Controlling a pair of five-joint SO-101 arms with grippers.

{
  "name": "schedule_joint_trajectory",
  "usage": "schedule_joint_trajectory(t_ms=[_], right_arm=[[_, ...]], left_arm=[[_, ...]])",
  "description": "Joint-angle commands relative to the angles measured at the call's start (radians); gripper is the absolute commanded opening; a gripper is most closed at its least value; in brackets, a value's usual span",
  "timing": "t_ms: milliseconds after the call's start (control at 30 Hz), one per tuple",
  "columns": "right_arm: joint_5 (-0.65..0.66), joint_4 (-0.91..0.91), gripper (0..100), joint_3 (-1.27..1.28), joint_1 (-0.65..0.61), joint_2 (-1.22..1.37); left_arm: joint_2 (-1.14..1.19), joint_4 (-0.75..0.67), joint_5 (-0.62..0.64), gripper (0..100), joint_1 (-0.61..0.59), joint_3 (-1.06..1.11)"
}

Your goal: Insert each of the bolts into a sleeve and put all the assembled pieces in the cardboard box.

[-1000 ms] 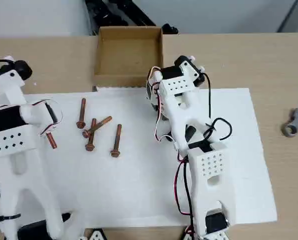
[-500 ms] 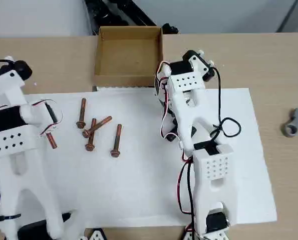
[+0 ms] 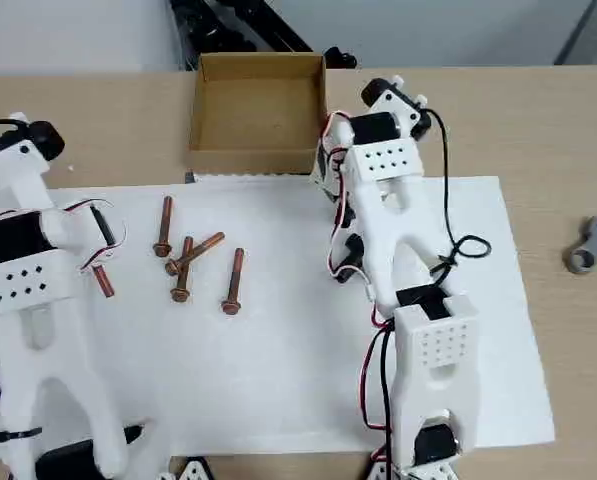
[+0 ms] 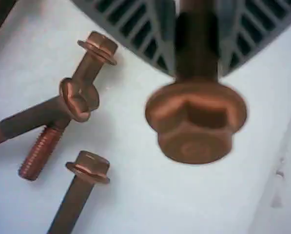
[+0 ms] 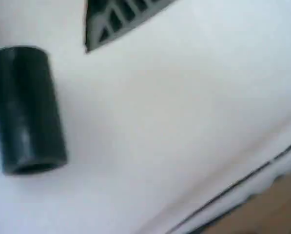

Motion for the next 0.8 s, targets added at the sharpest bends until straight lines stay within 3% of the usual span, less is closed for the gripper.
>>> schedule_joint_trajectory(t_ms=[0, 300, 767], right_arm=[[0.069, -0.024, 13.6, -0.008, 0.041, 0.016], [0.150, -0.045, 13.6, -0.008, 0.039, 0.133], [0.153, -0.041, 13.6, -0.008, 0.012, 0.010]], left_arm=[[-0.037, -0.025, -0.005, 0, 0.005, -0.007], [-0.037, -0.025, -0.005, 0, 0.005, -0.007], [-0.037, -0.018, -0.003, 0, 0.005, -0.007]])
